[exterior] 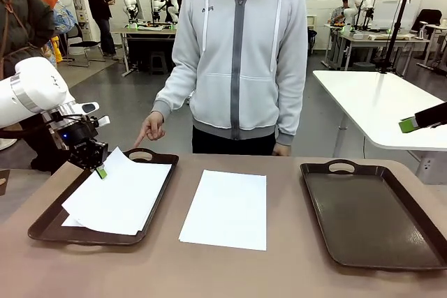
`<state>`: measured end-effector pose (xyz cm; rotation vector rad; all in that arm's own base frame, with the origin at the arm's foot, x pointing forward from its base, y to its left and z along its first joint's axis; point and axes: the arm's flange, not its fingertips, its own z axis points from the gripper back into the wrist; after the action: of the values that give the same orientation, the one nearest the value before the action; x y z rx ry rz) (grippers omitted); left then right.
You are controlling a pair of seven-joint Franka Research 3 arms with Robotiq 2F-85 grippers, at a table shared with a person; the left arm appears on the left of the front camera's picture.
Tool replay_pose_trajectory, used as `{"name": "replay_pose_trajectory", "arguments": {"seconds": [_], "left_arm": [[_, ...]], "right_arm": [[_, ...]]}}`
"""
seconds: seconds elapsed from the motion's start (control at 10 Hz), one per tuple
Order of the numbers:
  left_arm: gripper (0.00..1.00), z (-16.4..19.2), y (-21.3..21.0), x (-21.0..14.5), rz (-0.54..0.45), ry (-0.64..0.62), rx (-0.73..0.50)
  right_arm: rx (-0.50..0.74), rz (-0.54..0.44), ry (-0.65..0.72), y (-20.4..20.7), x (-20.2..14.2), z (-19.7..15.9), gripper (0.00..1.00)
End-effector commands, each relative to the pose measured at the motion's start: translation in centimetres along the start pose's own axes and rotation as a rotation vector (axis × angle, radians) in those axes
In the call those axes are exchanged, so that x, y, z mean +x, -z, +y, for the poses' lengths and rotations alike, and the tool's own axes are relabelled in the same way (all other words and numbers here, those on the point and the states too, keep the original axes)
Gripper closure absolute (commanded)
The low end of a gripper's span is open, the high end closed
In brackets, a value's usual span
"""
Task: Sort the A4 documents.
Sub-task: Place the A4 Paper in the designated Handle tray.
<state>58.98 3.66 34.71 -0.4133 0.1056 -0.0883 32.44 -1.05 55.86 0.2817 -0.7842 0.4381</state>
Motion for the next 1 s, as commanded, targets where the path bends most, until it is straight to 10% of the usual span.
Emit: {"name": "replay_pose_trajectory", "arguments": {"seconds": [0.0, 0.3, 0.4, 0.5, 0.6, 0.7, 0.8, 0.9], "left_arm": [[0.99, -0.2, -0.4, 0.6, -0.004, -0.02, 0.024], [0.6, -0.4, -1.1, 0.7, -0.019, -0.015, 0.072], [0.77, -0.4, -1.2, 0.7, -0.027, -0.014, 0.074], [0.4, -0.4, -1.4, 0.6, -0.031, -0.013, 0.077], [0.57, -0.4, -1.6, 0.4, -0.04, -0.017, 0.087], [0.2, -0.4, -1.9, 0.1, -0.052, -0.023, 0.1], [0.37, -0.2, -2.3, 0.0, -0.061, -0.027, 0.103], [0.0, -0.1, -2.6, -0.2, -0.073, -0.037, 0.102]], "right_arm": [[0.019, -0.004, 0.002, 0.1, 0.0, 0.0, 0.0], [0.019, -0.004, 0.002, 0.1, 0.0, 0.0, 0.0], [0.019, -0.004, 0.002, 0.1, 0.0, 0.0, 0.0], [0.019, -0.004, 0.002, 0.1, 0.0, 0.0, 0.0], [0.019, -0.004, 0.002, 0.1, 0.0, 0.0, 0.0], [0.019, -0.004, 0.002, 0.1, 0.0, 0.0, 0.0], [0.019, -0.004, 0.002, 0.1, 0.0, 0.0, 0.0], [0.019, -0.004, 0.002, 0.1, 0.0, 0.0, 0.0]]}}
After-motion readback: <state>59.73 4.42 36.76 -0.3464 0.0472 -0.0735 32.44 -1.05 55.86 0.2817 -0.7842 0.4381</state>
